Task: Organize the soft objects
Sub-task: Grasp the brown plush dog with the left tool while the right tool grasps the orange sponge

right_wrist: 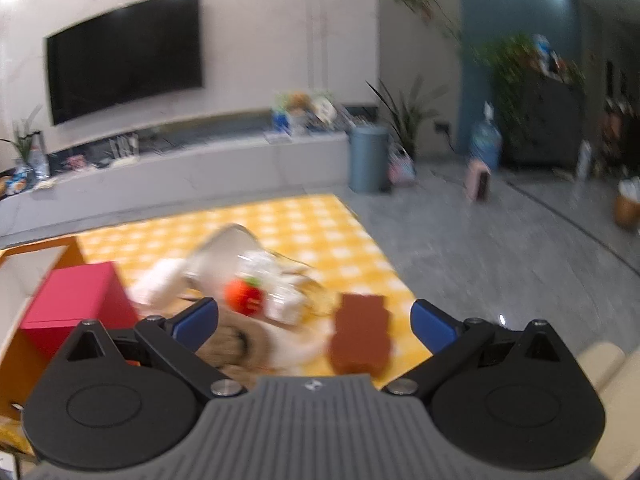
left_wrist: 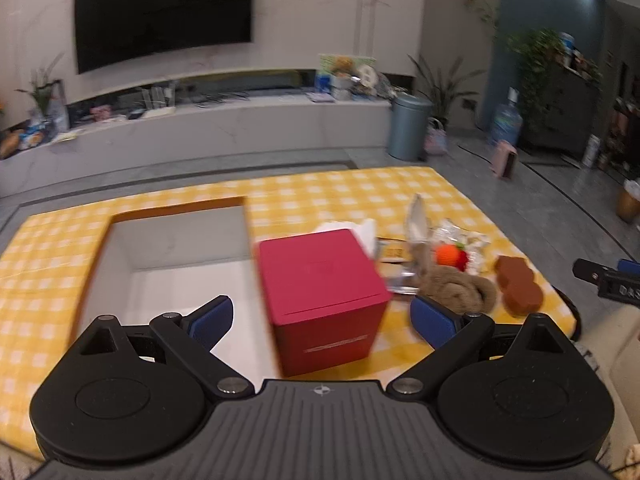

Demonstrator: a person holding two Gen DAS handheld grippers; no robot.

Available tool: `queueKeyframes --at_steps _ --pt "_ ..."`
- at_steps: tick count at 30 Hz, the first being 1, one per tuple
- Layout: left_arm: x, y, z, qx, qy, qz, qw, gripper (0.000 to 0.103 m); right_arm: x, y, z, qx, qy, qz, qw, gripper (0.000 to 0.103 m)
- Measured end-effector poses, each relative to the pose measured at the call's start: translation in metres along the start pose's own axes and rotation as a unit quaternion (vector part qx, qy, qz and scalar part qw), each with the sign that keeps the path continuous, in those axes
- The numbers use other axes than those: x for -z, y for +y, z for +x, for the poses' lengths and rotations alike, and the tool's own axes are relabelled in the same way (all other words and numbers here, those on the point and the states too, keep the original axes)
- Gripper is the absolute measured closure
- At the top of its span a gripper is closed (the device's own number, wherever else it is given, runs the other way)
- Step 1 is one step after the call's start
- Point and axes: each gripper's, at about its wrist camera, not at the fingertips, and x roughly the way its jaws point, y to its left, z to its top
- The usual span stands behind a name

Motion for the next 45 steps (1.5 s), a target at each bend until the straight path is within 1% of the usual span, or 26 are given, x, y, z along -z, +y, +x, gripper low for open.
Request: queueKeyframes --at_steps 3,6,8,10,11,13,15,18,19,21,23,25,26,27,28,29,30,33,35,38,40,41,42,44,45 --pt "-0.008 -0.015 0.013 0.012 0.014 0.012 0.9998 0.000 -0.004 -0.024 0.023 0.004 0.033 0.013 0.999 0.003" --pt "-0.014 -0.030 0.029 0.034 0.031 0.020 0.9987 0.000 -0.003 -0.038 0.053 -0.006 0.068 0.012 0.998 0.003" --pt "-0.019 -0.041 0.041 0.056 0.056 0.030 0.9964 0.000 0.001 -0.045 0.079 -0.008 0.100 0.012 0.995 0.003" --pt "-0.027 -0.049 0.054 0.084 0.094 0.039 0.9913 0.000 0.005 -0.052 0.101 -0.003 0.129 0.015 0.992 0.003" --pt "-0.031 -0.052 0.060 0.091 0.108 0.038 0.9893 0.000 0.009 -0.054 0.115 -0.006 0.145 0.015 0.989 0.003" --pt "-0.038 -0.059 0.067 0.092 0.125 0.030 0.9873 0.000 0.017 -0.057 0.134 -0.014 0.158 0.009 0.987 0.003" --pt "-0.045 -0.066 0.075 0.086 0.136 0.030 0.9865 0.000 0.025 -0.057 0.151 -0.005 0.169 0.005 0.986 0.003" --pt "-0.049 -0.081 0.087 0.073 0.133 0.046 0.9874 0.000 0.036 -0.057 0.174 0.003 0.180 -0.002 0.984 0.003" --pt "-0.048 -0.085 0.092 0.071 0.134 0.050 0.9872 0.000 0.038 -0.058 0.178 0.000 0.184 -0.004 0.983 0.003" --pt "-0.045 -0.094 0.105 0.070 0.149 0.053 0.9850 0.000 0.039 -0.062 0.181 -0.023 0.182 0.005 0.983 0.003" --pt "-0.039 -0.102 0.120 0.064 0.176 0.048 0.9811 0.000 0.039 -0.063 0.184 -0.025 0.183 0.007 0.983 0.003" --pt "-0.033 -0.113 0.137 0.050 0.209 0.042 0.9758 0.000 0.038 -0.065 0.189 -0.026 0.186 0.005 0.982 0.003" --pt "-0.029 -0.118 0.143 0.053 0.219 0.038 0.9736 0.000 0.037 -0.065 0.191 -0.031 0.190 0.006 0.981 0.004" --pt "-0.026 -0.123 0.149 0.058 0.227 0.034 0.9715 0.000 0.038 -0.065 0.191 -0.036 0.194 0.007 0.980 0.012" --pt "-0.022 -0.127 0.154 0.059 0.234 0.032 0.9698 0.000 0.038 -0.065 0.192 -0.043 0.196 0.006 0.980 0.016" --pt "-0.020 -0.131 0.159 0.058 0.239 0.032 0.9687 0.000 0.039 -0.065 0.192 -0.053 0.198 0.005 0.979 0.024" --pt "-0.017 -0.136 0.164 0.053 0.243 0.035 0.9680 0.000 0.041 -0.063 0.193 -0.062 0.200 0.003 0.978 0.027" --pt "-0.011 -0.145 0.178 0.026 0.247 0.039 0.9679 0.000 0.043 -0.061 0.191 -0.059 0.192 -0.009 0.980 0.029" --pt "-0.008 -0.149 0.187 0.007 0.251 0.036 0.9673 0.000 0.043 -0.062 0.188 -0.065 0.193 -0.008 0.979 0.030" --pt "-0.007 -0.150 0.200 -0.008 0.255 0.023 0.9666 0.000 0.045 -0.062 0.182 -0.075 0.205 -0.020 0.976 0.028" --pt "-0.006 -0.150 0.208 -0.001 0.260 0.010 0.9656 0.000 0.046 -0.061 0.177 -0.072 0.205 -0.031 0.976 0.022" --pt "-0.005 -0.151 0.211 0.003 0.263 0.006 0.9647 0.000 0.046 -0.060 0.174 -0.071 0.199 -0.034 0.977 0.012" --pt "-0.004 -0.152 0.214 0.007 0.266 0.005 0.9639 0.000 0.044 -0.059 0.171 -0.070 0.187 -0.039 0.979 0.004" --pt "-0.002 -0.156 0.219 0.017 0.267 0.011 0.9635 0.000 0.040 -0.057 0.168 -0.073 0.166 -0.049 0.982 0.004" --pt "-0.002 -0.157 0.221 0.020 0.268 0.010 0.9630 0.000 0.038 -0.056 0.170 -0.071 0.164 -0.048 0.983 0.004"
